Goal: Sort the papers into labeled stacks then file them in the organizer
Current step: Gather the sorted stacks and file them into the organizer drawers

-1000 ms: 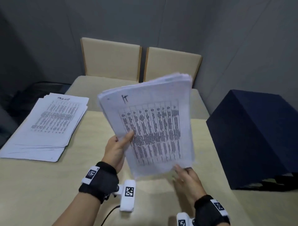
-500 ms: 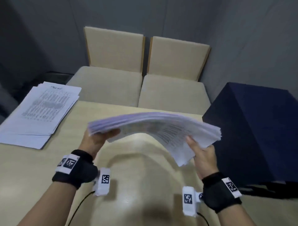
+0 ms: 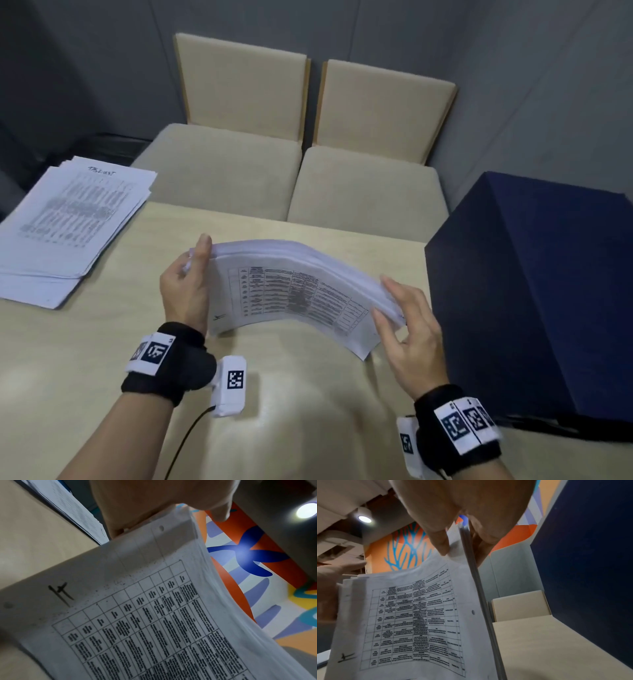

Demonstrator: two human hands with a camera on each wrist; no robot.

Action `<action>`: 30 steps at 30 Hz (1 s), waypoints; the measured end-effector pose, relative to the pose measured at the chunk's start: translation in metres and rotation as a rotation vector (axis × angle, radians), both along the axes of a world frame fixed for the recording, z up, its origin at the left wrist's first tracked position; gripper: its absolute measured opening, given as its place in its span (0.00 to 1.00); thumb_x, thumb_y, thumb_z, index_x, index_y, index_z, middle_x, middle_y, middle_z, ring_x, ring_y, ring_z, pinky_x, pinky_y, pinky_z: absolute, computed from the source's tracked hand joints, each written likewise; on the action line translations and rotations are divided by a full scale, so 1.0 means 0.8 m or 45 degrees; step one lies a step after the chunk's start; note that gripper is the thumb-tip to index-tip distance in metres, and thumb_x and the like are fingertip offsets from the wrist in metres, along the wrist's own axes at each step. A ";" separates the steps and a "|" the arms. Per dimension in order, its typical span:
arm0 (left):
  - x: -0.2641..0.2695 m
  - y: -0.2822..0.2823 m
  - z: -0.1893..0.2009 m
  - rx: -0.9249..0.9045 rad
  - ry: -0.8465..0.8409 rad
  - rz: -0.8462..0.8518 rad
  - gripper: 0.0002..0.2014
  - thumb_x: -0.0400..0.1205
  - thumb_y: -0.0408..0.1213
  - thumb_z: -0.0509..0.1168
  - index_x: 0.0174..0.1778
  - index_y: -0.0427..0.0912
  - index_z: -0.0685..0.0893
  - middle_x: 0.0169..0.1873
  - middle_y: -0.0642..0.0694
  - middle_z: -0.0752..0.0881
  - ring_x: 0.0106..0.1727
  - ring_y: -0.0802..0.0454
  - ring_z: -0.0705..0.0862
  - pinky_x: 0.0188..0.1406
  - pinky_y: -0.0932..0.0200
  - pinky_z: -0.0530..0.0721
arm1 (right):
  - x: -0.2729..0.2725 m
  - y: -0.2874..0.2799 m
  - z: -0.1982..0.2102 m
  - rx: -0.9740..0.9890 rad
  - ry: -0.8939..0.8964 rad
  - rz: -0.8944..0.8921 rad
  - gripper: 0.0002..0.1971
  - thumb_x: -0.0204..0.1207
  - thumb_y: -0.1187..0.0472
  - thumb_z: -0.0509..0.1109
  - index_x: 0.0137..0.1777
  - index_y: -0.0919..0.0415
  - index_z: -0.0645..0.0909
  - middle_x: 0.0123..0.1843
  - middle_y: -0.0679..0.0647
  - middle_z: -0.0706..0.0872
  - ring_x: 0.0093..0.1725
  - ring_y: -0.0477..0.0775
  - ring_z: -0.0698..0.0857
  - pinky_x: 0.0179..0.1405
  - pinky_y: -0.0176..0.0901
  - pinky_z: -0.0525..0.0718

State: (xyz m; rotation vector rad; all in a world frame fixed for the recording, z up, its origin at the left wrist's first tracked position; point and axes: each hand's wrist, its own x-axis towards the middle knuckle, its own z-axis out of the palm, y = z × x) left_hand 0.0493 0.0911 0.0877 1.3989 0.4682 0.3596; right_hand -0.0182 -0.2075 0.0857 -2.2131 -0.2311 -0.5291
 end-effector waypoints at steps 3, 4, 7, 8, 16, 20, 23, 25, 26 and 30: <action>0.009 0.007 -0.008 -0.012 0.026 0.011 0.19 0.81 0.52 0.68 0.26 0.48 0.76 0.21 0.60 0.76 0.25 0.63 0.74 0.35 0.60 0.69 | 0.000 -0.005 -0.009 0.005 -0.103 -0.005 0.14 0.77 0.71 0.69 0.60 0.62 0.86 0.60 0.55 0.83 0.62 0.47 0.83 0.62 0.39 0.81; 0.012 0.011 -0.010 -0.012 0.031 0.002 0.17 0.81 0.49 0.67 0.28 0.48 0.79 0.24 0.58 0.78 0.27 0.62 0.75 0.37 0.59 0.71 | -0.001 -0.005 -0.010 0.014 -0.109 -0.013 0.14 0.76 0.72 0.69 0.60 0.64 0.86 0.61 0.57 0.82 0.63 0.48 0.83 0.63 0.40 0.81; 0.020 0.023 -0.018 0.012 0.041 -0.077 0.15 0.81 0.51 0.65 0.40 0.44 0.89 0.36 0.48 0.86 0.39 0.55 0.81 0.43 0.58 0.75 | 0.000 -0.002 -0.010 -0.010 -0.073 -0.004 0.21 0.77 0.73 0.69 0.69 0.60 0.81 0.67 0.59 0.80 0.67 0.49 0.80 0.66 0.40 0.79; 0.022 0.027 -0.022 0.001 0.031 -0.099 0.19 0.79 0.55 0.65 0.43 0.43 0.90 0.39 0.45 0.87 0.42 0.52 0.82 0.46 0.57 0.75 | 0.000 0.000 -0.009 -0.042 -0.037 0.015 0.23 0.78 0.72 0.69 0.72 0.58 0.80 0.68 0.57 0.79 0.68 0.47 0.80 0.65 0.42 0.79; 0.018 0.009 -0.042 -0.009 0.133 -0.320 0.17 0.62 0.41 0.80 0.45 0.43 0.88 0.36 0.56 0.92 0.38 0.60 0.89 0.38 0.66 0.85 | 0.035 0.018 -0.041 0.934 0.796 -0.181 0.25 0.71 0.71 0.78 0.68 0.56 0.80 0.57 0.49 0.90 0.59 0.50 0.89 0.55 0.41 0.88; 0.031 -0.012 -0.028 -0.102 0.024 -0.158 0.11 0.68 0.32 0.78 0.44 0.44 0.88 0.36 0.56 0.92 0.39 0.60 0.89 0.39 0.64 0.86 | 0.061 0.034 -0.033 1.026 0.693 -0.240 0.10 0.75 0.70 0.75 0.51 0.55 0.87 0.48 0.48 0.93 0.51 0.49 0.92 0.56 0.50 0.89; 0.031 -0.007 -0.035 -0.081 -0.048 -0.132 0.14 0.71 0.27 0.77 0.49 0.45 0.87 0.41 0.55 0.92 0.43 0.60 0.88 0.42 0.65 0.86 | 0.066 0.029 -0.033 0.975 0.540 -0.287 0.15 0.74 0.69 0.77 0.59 0.56 0.84 0.53 0.51 0.92 0.55 0.51 0.91 0.58 0.54 0.88; 0.031 0.000 -0.046 -0.047 -0.043 -0.152 0.19 0.68 0.31 0.78 0.53 0.45 0.83 0.47 0.52 0.90 0.46 0.59 0.88 0.45 0.64 0.86 | 0.064 0.021 -0.036 0.718 0.401 -0.348 0.28 0.72 0.67 0.78 0.70 0.51 0.75 0.59 0.49 0.88 0.59 0.49 0.88 0.60 0.52 0.87; 0.032 0.002 -0.051 -0.034 -0.022 -0.173 0.20 0.68 0.31 0.78 0.54 0.45 0.82 0.49 0.51 0.89 0.47 0.59 0.87 0.47 0.64 0.85 | 0.063 0.017 -0.036 0.599 0.308 -0.362 0.35 0.71 0.67 0.79 0.75 0.48 0.70 0.61 0.47 0.85 0.61 0.48 0.86 0.62 0.49 0.85; 0.040 0.008 -0.064 -0.029 0.067 -0.219 0.21 0.63 0.37 0.82 0.50 0.46 0.85 0.43 0.56 0.91 0.43 0.61 0.88 0.43 0.66 0.85 | 0.065 0.001 -0.037 0.118 -0.043 -0.258 0.40 0.72 0.71 0.77 0.81 0.56 0.63 0.68 0.60 0.78 0.69 0.52 0.78 0.68 0.41 0.78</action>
